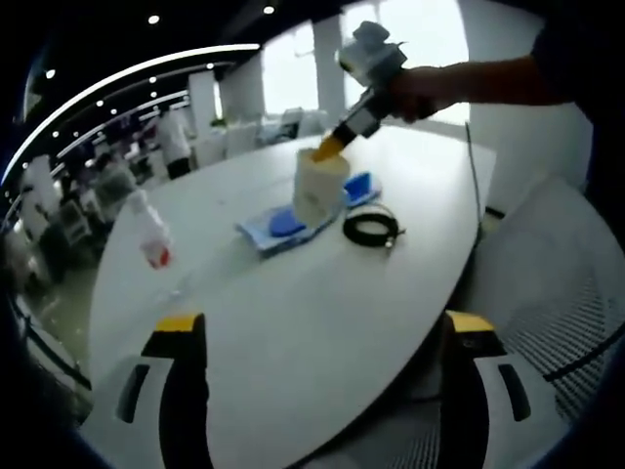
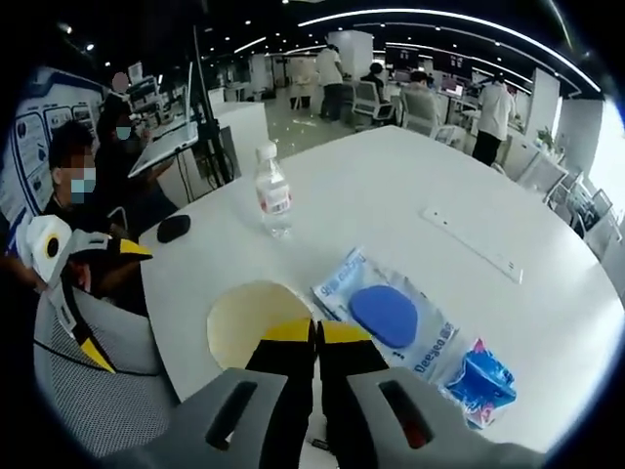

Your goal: Arrange the tabletop items into an orderly group along one side of the table until the central work area is clear of visible clutter.

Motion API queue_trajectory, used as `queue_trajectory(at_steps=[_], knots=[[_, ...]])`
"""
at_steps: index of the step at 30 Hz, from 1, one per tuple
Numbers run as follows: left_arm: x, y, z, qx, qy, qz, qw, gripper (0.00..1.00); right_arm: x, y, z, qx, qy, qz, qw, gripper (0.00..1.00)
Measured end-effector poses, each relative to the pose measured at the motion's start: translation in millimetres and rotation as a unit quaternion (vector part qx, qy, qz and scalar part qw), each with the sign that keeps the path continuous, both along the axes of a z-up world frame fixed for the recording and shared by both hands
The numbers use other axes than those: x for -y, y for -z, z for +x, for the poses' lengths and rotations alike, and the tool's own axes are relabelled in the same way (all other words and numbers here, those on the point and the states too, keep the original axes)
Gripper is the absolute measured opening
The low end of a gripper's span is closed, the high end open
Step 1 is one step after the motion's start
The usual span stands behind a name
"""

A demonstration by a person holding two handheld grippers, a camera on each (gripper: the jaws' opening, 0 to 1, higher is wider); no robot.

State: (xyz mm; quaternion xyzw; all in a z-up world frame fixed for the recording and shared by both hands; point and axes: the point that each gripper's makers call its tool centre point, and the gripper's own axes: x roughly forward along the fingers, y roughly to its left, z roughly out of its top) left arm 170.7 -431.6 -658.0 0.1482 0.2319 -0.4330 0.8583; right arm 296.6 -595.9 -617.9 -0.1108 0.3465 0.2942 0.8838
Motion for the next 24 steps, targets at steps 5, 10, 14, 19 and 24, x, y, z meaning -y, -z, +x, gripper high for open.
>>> queue_trajectory(at_steps=[5, 10, 14, 19, 24], knots=[[-2.6, 1.4, 1.6, -0.002, -0.006, 0.003, 1.0, 0.96, -2.1, -0.9, 10.7, -0.001, 0.004, 0.005, 1.0, 0.0], [-3.5, 2.1, 2.0, -0.003, -0.007, 0.004, 1.0, 0.96, -7.8, 2.8, 18.6, 0.002, 0.0, -0.003, 1.0, 0.0], [-4.1, 2.2, 2.7, -0.003, -0.01, 0.005, 0.9999, 0.96, -8.9, 5.6, 25.3, 0.004, -0.006, -0.016, 0.9998, 0.0], [-5.6, 3.8, 2.5, -0.006, -0.012, 0.011, 0.9999, 0.94, -11.1, 6.7, 32.4, 0.004, -0.01, -0.022, 0.9997, 0.0], [-6.4, 4.6, 2.7, -0.007, -0.013, 0.012, 0.9998, 0.94, -14.6, 8.1, 41.1, 0.002, -0.014, -0.026, 0.9996, 0.0]])
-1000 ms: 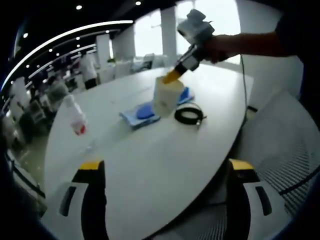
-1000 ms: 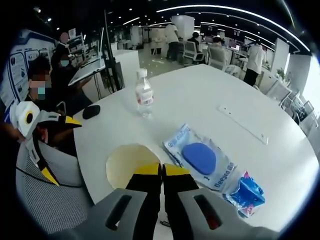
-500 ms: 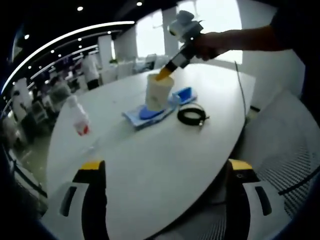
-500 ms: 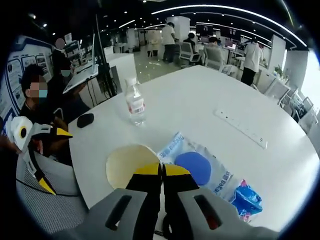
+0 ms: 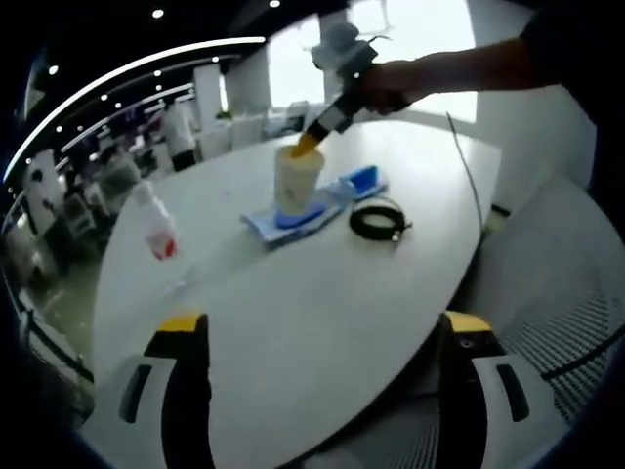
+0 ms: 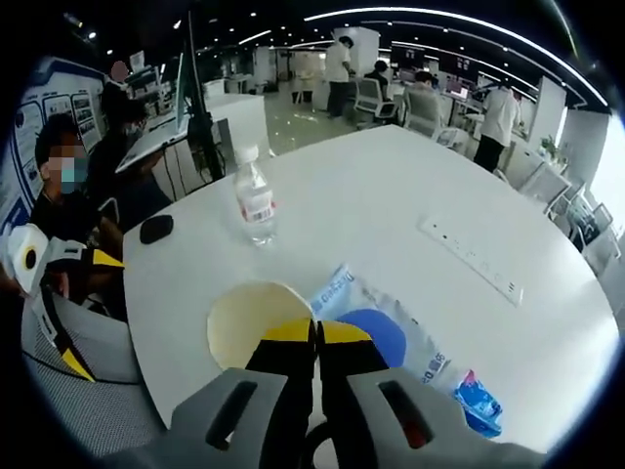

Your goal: Arrange the tabletop items into an orderly group along one side of the table until the central work area is clear of visible clutter.

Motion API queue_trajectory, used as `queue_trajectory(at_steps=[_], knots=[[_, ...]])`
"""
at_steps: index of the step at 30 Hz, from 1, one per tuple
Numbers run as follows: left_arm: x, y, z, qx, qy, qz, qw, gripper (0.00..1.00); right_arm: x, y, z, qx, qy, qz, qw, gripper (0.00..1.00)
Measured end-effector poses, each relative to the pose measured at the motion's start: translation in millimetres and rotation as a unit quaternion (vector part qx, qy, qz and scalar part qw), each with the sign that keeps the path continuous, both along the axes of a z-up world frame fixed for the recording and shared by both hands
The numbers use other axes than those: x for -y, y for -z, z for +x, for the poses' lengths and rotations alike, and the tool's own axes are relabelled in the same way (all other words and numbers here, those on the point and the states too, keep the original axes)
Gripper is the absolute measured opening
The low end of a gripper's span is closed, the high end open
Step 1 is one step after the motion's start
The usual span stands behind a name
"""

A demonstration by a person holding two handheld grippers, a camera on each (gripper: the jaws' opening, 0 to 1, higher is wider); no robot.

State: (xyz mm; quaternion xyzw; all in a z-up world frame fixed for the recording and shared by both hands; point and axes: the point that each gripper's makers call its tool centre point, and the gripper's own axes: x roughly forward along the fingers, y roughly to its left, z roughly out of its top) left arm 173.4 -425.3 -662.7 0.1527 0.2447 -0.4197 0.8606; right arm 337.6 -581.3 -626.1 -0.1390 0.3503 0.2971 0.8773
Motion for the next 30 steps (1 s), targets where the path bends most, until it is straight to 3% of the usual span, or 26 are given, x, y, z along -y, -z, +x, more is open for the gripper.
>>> queue_trajectory(at_steps=[14, 30], knots=[[-0.9, -0.7, 1.3, 0.001, -0.002, 0.001, 1.0, 0.94, -13.1, 0.0, 29.8, -0.002, 0.008, 0.008, 0.9999, 0.0], [-2.2, 1.2, 1.9, -0.004, -0.003, 0.0, 1.0, 0.93, -32.3, 11.2, 48.1, -0.024, 0.025, 0.021, 0.9991, 0.0]])
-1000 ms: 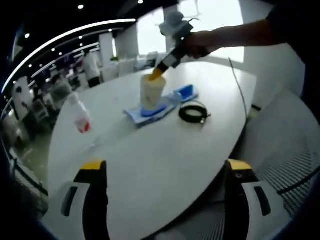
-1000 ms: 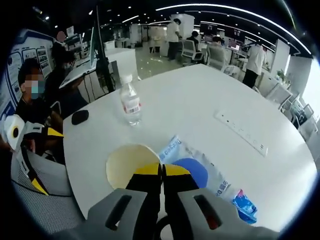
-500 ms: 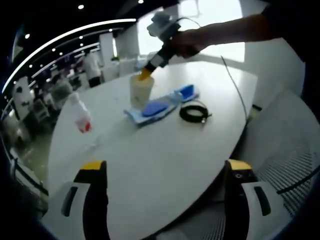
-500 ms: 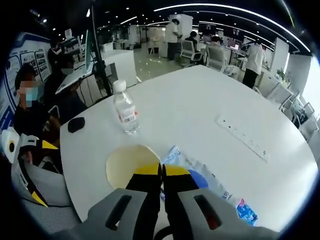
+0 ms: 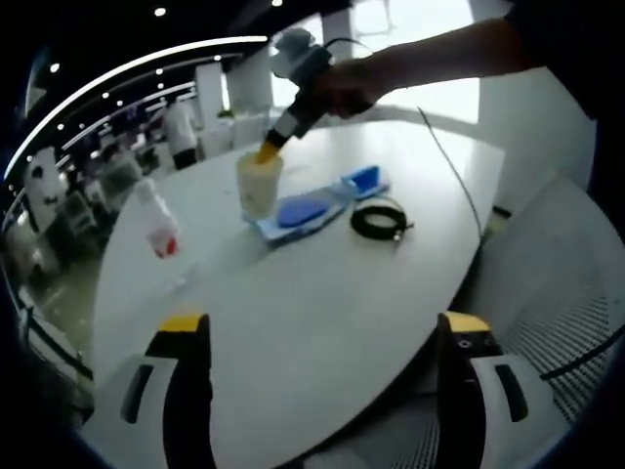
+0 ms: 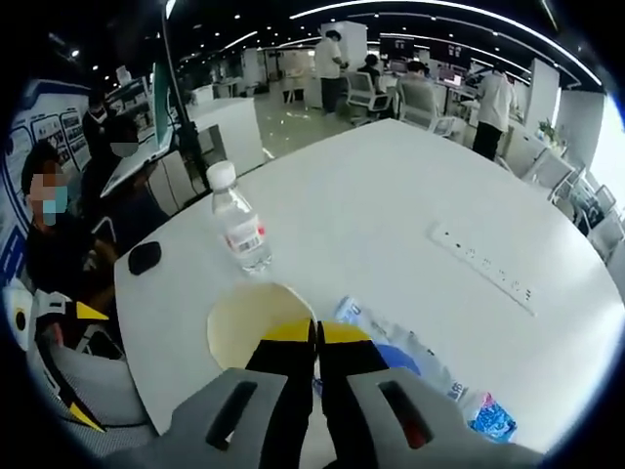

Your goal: Arrange the tabletop items into an orderly group along one side of the table until the central work area is clear of visible clutter.

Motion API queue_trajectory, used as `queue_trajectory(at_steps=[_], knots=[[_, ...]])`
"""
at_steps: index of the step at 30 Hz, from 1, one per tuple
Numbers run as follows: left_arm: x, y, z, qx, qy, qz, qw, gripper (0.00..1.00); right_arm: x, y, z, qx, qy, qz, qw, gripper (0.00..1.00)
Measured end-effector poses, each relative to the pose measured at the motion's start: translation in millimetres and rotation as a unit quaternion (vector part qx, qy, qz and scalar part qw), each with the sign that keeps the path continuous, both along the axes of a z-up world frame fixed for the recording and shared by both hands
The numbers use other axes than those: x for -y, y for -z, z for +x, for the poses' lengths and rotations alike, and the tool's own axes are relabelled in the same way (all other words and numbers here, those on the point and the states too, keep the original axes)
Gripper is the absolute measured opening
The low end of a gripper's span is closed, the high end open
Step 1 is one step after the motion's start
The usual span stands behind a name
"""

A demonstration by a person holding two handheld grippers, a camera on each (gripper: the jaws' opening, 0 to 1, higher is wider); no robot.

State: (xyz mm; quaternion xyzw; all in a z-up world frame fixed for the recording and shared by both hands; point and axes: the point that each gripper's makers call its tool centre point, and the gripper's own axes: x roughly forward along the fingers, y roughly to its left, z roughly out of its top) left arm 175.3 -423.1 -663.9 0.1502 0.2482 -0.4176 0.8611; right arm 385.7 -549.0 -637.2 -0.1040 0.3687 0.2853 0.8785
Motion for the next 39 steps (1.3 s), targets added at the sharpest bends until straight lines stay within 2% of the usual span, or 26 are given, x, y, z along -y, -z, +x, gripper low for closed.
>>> queue_trajectory(at_steps=[7, 19, 26, 39], knots=[[0.1, 2.5, -1.9, -0.004, 0.004, 0.006, 1.0, 0.92, -8.9, 3.6, 9.2, -0.01, 0.012, 0.012, 0.9998, 0.0], [-2.2, 1.1, -1.1, -0.006, -0.001, 0.004, 1.0, 0.9, -11.8, 18.6, 26.5, -0.033, 0.038, 0.006, 0.9987, 0.0], [-3.7, -1.8, 0.1, -0.001, -0.006, 0.0, 1.0, 0.92, -14.8, 30.1, 29.3, -0.048, 0.051, 0.007, 0.9975, 0.0], [-3.9, 1.9, -1.9, -0.009, 0.0, 0.003, 1.0, 0.91, -28.7, 48.4, 35.3, -0.069, 0.058, 0.001, 0.9959, 0.0]])
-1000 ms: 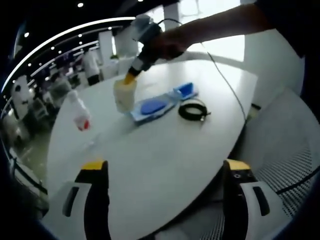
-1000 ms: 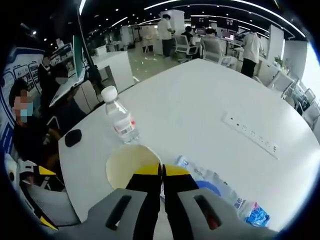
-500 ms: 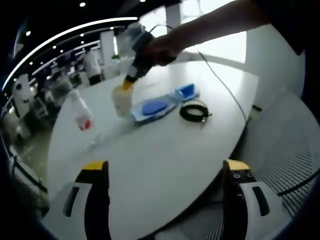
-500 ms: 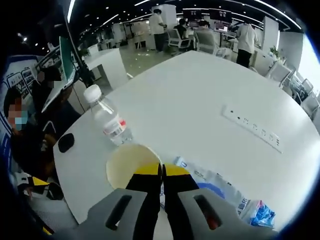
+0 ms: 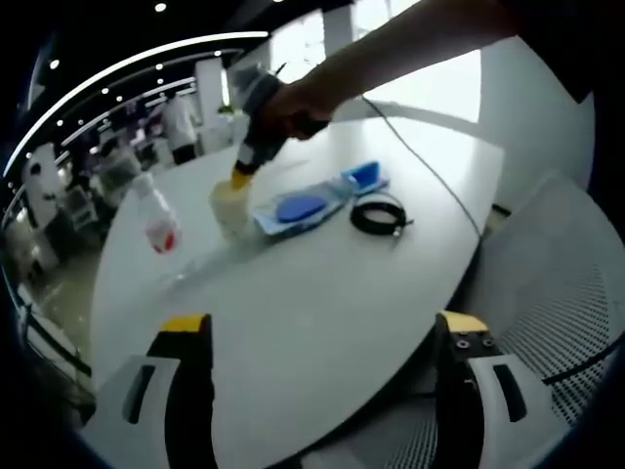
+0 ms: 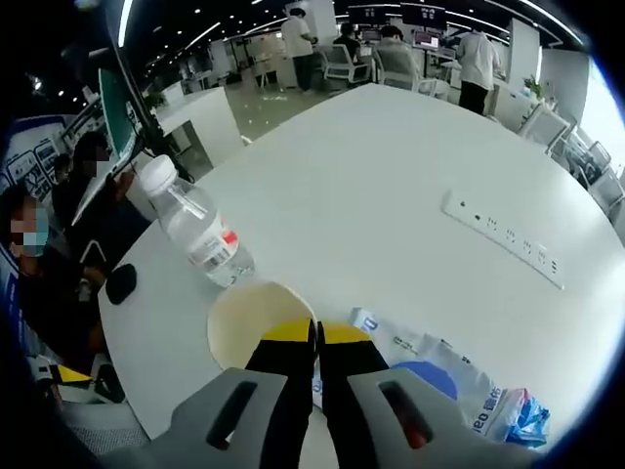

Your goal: Arrange the tabletop items into an orderly group along one side of the table until the central work area is clear of visible clutter.

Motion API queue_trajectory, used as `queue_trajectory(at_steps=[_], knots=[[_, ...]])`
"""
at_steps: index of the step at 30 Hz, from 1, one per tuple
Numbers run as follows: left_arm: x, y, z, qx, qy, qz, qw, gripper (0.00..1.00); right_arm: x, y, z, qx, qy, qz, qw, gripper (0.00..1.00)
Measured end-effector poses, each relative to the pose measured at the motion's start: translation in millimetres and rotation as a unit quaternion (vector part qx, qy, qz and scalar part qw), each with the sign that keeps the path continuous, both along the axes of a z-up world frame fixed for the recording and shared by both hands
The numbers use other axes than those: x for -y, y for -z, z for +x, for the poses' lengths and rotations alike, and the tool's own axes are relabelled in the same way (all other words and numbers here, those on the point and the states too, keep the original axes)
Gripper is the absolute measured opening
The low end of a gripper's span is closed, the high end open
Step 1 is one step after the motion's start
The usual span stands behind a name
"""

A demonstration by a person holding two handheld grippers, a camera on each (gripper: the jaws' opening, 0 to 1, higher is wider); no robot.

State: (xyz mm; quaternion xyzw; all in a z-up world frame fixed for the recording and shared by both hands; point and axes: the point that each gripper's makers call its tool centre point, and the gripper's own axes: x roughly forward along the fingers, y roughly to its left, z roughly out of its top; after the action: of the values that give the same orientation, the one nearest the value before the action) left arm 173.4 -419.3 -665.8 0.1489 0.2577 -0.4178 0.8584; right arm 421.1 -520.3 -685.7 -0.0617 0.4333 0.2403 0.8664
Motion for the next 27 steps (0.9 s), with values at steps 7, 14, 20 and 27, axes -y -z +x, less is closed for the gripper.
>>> queue_trajectory(at_steps=[7, 14, 20, 27], knots=[[1.9, 0.0, -1.2, -0.001, 0.003, 0.0, 1.0, 0.91, -3.3, 13.2, 2.1, -0.013, -0.001, -0.008, 0.9999, 0.0], [3.5, 0.6, -2.2, -0.01, 0.0, -0.009, 0.9999, 0.91, -2.1, 20.8, 4.4, -0.038, 0.031, 0.007, 0.9988, 0.0], [4.5, 2.6, -3.8, -0.012, 0.005, -0.004, 0.9999, 0.91, -2.5, 25.9, 5.1, -0.047, 0.049, 0.011, 0.9976, 0.0], [4.6, 3.4, -3.8, -0.016, 0.002, -0.008, 0.9998, 0.91, -2.2, 27.5, 4.9, -0.054, 0.056, 0.015, 0.9968, 0.01]])
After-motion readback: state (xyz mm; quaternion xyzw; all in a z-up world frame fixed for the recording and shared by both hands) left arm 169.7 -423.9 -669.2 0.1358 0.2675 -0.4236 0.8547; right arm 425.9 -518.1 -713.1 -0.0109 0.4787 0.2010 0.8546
